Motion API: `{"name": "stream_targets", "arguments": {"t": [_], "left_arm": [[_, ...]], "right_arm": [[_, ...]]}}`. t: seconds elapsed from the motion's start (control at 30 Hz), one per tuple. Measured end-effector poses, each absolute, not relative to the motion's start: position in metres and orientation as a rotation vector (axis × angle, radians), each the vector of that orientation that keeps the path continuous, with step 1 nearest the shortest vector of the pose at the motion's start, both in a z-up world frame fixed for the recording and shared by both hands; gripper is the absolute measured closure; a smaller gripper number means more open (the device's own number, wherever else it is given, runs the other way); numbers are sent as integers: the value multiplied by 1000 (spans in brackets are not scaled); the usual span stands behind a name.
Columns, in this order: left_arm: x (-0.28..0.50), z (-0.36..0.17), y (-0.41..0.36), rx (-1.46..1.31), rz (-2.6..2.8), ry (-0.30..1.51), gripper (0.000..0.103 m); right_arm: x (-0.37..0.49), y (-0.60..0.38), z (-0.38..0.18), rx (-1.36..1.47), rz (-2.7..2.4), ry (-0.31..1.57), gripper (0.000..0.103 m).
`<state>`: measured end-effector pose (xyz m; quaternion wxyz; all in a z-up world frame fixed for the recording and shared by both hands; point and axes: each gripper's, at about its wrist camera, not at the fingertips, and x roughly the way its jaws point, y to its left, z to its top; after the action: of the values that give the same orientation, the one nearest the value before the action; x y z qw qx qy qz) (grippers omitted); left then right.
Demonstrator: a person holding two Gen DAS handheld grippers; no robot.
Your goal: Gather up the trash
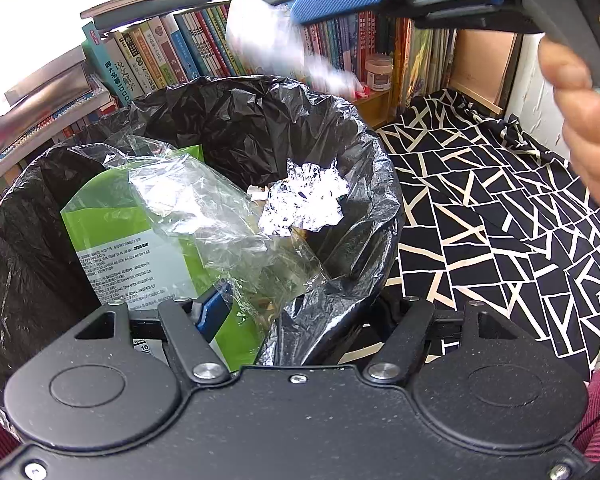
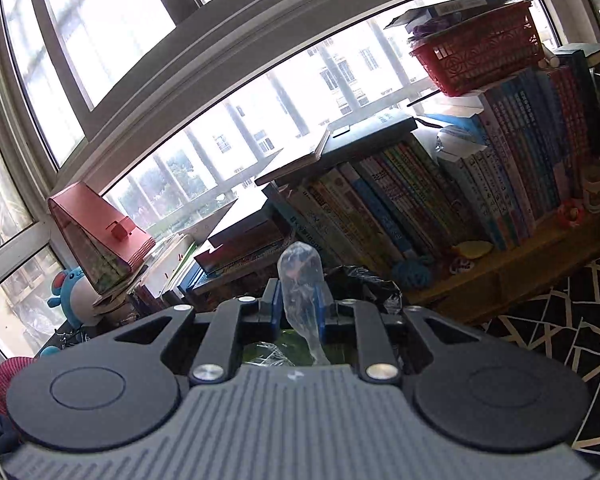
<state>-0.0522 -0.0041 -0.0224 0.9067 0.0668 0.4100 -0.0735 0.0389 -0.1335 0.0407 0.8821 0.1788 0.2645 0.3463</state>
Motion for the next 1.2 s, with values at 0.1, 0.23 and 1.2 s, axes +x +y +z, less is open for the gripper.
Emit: {"name": "stream_targets", "arguments": {"t": [0.1, 0.23, 1.2], "left_arm": [[-52, -22, -4, 138, -151, 846, 35], [-52, -22, -4, 138, -151, 846, 35], [-51, -12, 0, 76, -142, 862, 35]], "right_arm": [[39, -130, 34, 368, 728, 578, 78], [38, -128, 29, 359, 730, 595, 78], [23, -138, 41, 302, 565, 563, 23]]}}
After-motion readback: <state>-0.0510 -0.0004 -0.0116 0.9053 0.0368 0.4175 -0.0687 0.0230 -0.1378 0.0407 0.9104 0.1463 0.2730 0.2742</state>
